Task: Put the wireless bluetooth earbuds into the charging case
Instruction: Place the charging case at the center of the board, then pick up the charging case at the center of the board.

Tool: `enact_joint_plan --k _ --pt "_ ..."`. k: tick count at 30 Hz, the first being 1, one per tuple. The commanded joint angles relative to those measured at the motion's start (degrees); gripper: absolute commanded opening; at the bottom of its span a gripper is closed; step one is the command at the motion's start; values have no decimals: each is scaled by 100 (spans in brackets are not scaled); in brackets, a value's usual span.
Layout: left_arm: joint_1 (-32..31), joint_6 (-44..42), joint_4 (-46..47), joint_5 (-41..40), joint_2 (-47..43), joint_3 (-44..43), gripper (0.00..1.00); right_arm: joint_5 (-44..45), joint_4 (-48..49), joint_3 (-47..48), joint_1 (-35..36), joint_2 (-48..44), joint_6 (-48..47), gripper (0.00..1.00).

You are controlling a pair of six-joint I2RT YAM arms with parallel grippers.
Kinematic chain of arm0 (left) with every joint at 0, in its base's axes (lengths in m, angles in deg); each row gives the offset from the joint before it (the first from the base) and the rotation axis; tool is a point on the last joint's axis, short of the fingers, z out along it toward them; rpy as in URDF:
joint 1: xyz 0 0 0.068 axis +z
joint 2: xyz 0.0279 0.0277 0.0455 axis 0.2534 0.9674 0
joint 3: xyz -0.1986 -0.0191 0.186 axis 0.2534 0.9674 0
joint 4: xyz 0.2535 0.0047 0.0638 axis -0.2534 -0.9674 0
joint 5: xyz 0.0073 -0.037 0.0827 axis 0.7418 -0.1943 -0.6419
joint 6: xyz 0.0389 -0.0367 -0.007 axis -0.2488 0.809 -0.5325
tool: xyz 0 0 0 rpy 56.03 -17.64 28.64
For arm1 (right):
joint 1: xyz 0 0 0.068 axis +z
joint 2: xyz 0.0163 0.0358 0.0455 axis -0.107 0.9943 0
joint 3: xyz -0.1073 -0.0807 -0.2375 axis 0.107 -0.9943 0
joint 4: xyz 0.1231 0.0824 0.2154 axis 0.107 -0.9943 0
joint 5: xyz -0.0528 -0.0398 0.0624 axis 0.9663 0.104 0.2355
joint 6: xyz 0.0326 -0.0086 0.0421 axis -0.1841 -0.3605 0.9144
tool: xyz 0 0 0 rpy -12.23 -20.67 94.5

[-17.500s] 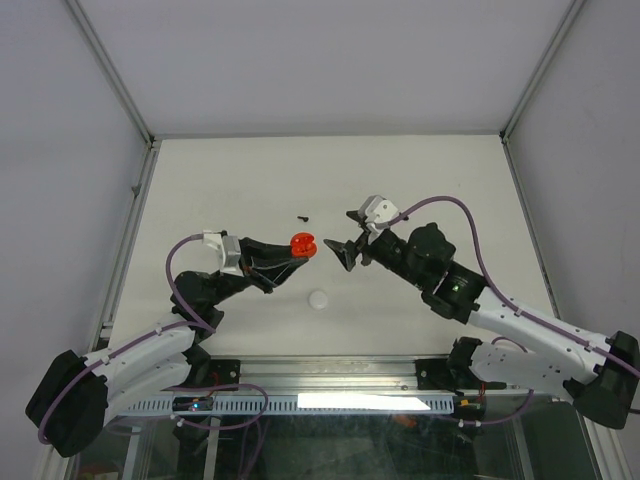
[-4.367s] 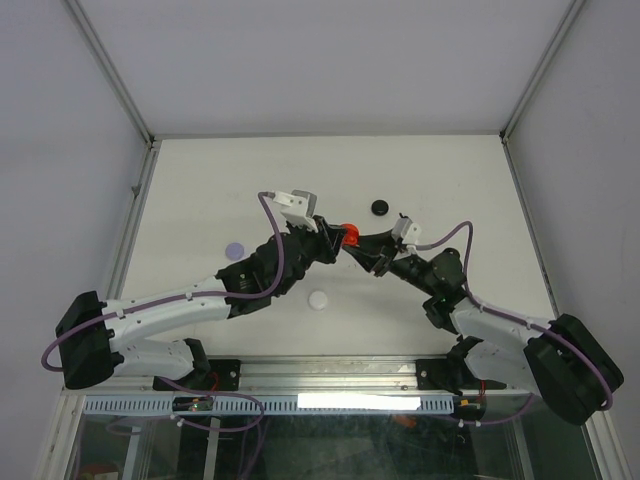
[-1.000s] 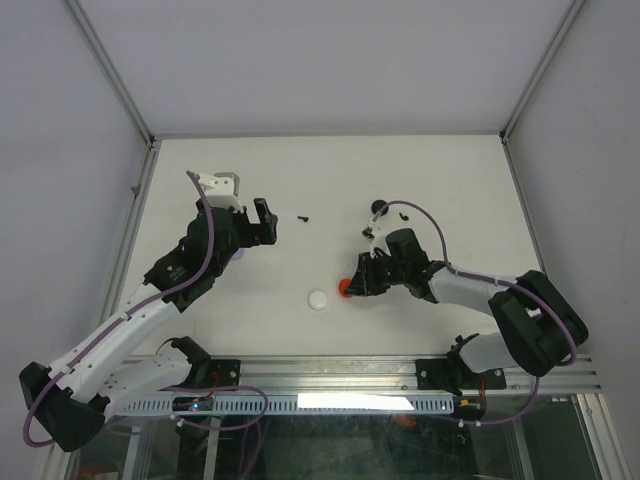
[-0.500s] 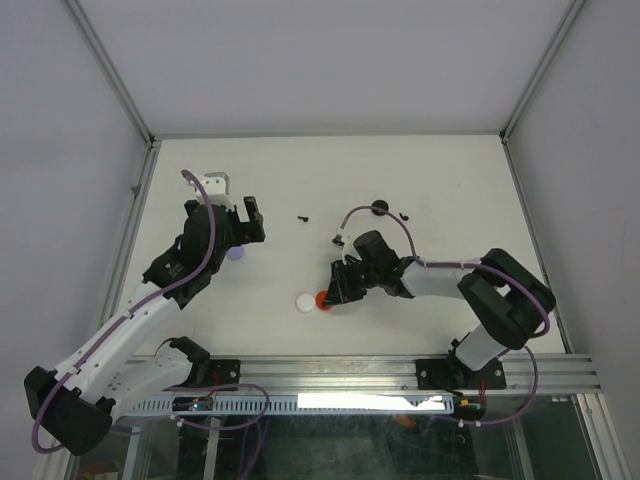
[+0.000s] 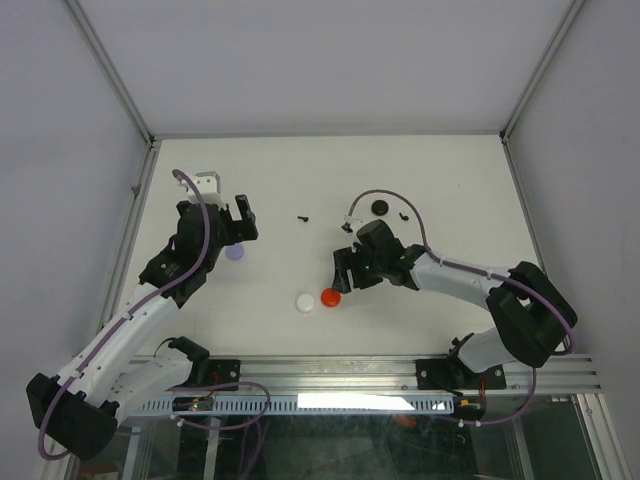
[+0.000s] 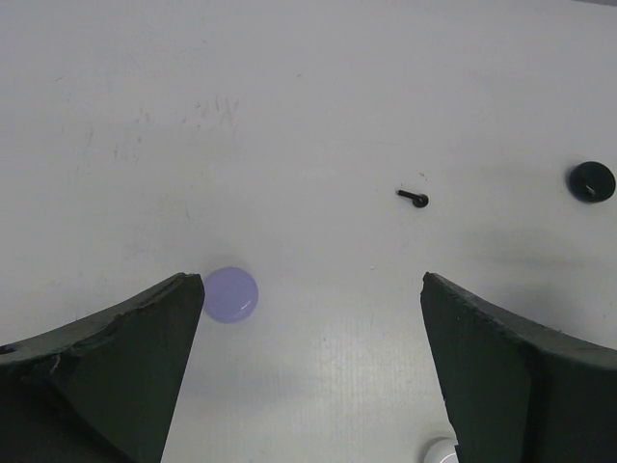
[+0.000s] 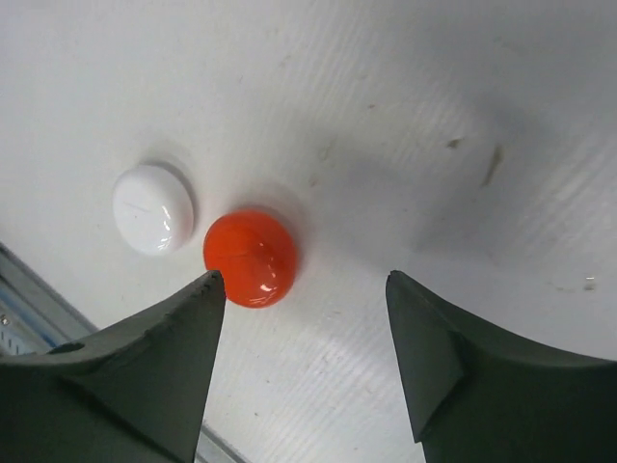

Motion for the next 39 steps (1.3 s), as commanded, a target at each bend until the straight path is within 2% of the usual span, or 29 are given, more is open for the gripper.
enact_joint_plan --k 1,10,17,28,39 --pt "139 45 135 256 -135 29 99 1087 -316 535 -332 -316 -551 70" --pt "386 113 128 390 -156 28 99 2728 468 1119 -1124 313 -759 71" --pt "529 107 126 468 -109 45 99 3161 966 1942 -1650 1480 -842 71" --pt "738 148 134 881 7 24 99 2670 483 3245 -2036 2750 -1066 71" --pt "919 212 236 1389 85 53 99 3022 16 3722 -2053 3297 -960 64"
